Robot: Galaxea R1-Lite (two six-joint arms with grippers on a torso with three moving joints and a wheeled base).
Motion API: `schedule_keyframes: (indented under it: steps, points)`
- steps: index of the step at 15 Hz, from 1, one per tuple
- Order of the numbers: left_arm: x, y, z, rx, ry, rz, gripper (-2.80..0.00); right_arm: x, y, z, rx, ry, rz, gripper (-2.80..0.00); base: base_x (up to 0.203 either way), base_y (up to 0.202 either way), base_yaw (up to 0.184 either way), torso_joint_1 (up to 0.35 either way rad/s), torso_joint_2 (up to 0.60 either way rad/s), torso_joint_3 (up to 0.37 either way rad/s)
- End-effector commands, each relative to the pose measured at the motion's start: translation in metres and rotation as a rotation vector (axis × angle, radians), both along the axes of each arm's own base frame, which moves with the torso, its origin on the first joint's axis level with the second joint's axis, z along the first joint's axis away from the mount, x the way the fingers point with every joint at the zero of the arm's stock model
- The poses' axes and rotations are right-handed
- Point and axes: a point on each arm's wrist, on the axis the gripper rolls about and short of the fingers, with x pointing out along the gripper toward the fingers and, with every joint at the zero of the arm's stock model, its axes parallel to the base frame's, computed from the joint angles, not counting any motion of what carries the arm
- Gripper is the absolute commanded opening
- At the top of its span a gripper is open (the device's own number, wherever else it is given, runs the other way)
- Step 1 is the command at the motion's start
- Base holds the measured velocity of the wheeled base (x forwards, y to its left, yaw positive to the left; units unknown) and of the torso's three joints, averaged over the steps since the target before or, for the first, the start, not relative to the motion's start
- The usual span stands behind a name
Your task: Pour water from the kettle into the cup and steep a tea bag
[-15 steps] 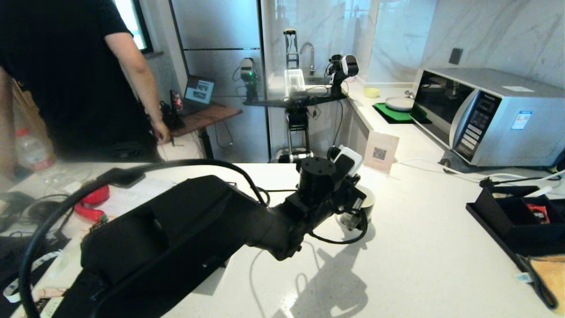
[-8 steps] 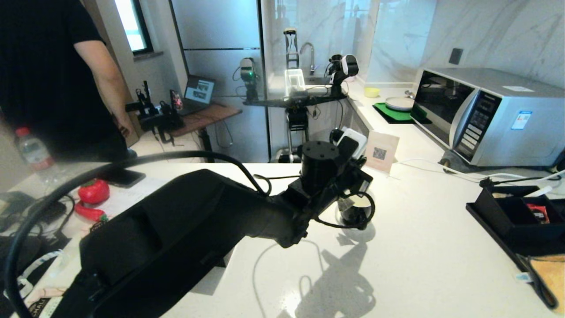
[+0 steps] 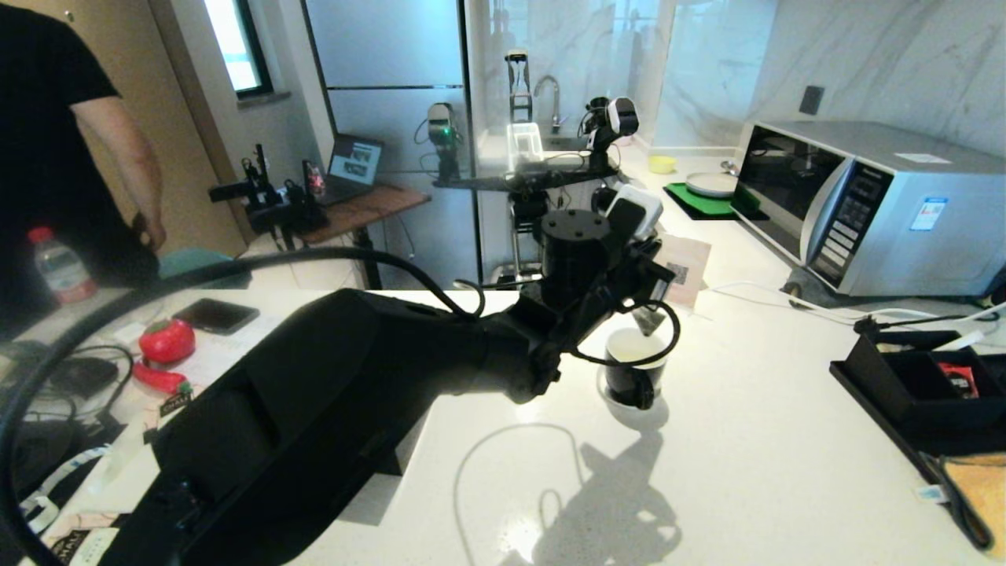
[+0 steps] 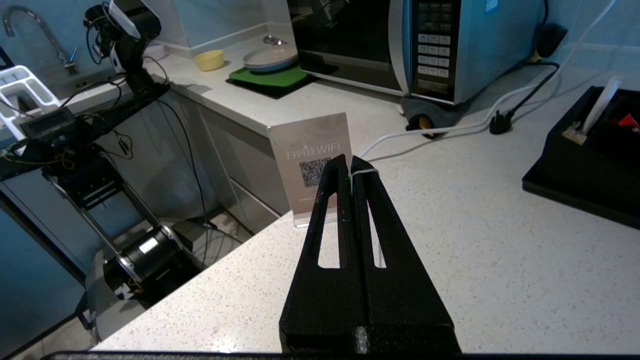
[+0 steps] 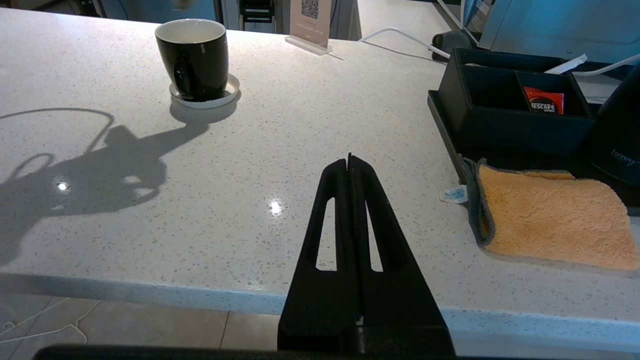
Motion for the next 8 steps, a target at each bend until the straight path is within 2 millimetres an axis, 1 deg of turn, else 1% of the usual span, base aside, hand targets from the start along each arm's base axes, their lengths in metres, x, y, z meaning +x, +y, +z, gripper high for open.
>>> schedule_keyframes:
  steps: [1,4,8]
  points:
    - [0.003,-0.004,-0.013,0.012,0.012,0.0,-2.8,0.0,0.0,0.0,-0.001,0.0,0.001,-2.8,0.0,0.0,0.0,0.0,0.0,0.0]
    - [0.005,-0.006,-0.028,0.033,0.031,0.0,-2.8,0.0,0.0,0.0,-0.001,0.0,0.001,-2.8,0.0,0.0,0.0,0.0,0.0,0.0]
    - [0.007,-0.009,-0.044,0.054,0.05,-0.002,-2.8,0.0,0.0,0.0,-0.001,0.0,0.001,-2.8,0.0,0.0,0.0,0.0,0.0,0.0]
